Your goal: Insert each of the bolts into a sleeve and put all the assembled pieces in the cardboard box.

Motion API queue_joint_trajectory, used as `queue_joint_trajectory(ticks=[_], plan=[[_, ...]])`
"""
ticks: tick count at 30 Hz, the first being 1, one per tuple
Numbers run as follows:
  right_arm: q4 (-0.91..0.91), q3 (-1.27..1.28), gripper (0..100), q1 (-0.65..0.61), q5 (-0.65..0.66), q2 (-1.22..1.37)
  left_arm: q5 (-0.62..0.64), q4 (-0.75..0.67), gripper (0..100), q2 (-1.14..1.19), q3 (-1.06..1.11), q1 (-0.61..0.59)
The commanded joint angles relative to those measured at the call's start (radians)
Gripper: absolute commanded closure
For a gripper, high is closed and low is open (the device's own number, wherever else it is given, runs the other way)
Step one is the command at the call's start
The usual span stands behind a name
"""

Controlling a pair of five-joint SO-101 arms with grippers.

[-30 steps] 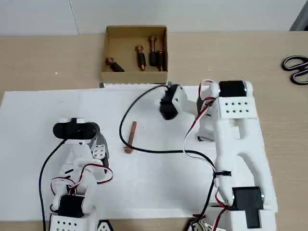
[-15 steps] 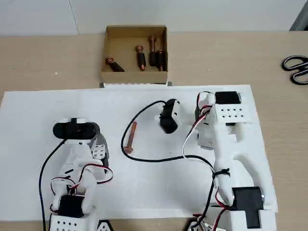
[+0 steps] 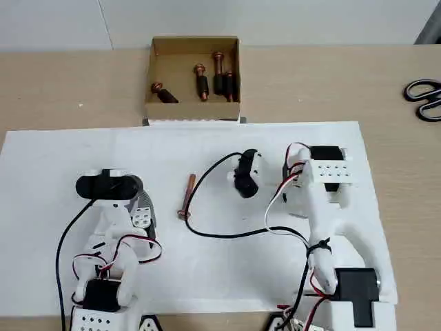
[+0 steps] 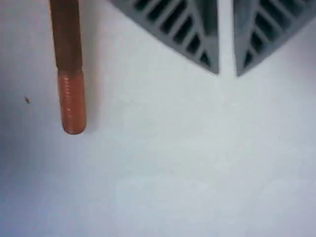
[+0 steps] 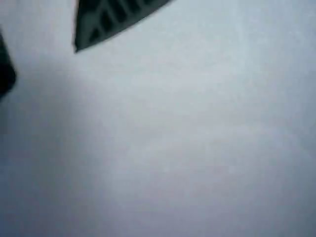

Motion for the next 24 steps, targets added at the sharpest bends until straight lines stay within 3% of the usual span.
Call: queue_joint_trajectory(ticks=[1,15,24], plan=[[-0.028,-0.005,81.5,0.015,0.012,-0.005,0.005,0.003,99,-0.006,-0.007,-0.005],[-0.183,-0.008,73.5,0.024,0.014,0.185,0.005,0.003,99,-0.006,-0.007,-0.005],[-0.186,-0.008,93.8,0.022,0.009,0.222,0.005,0.003,99,-0.006,-0.007,-0.005]])
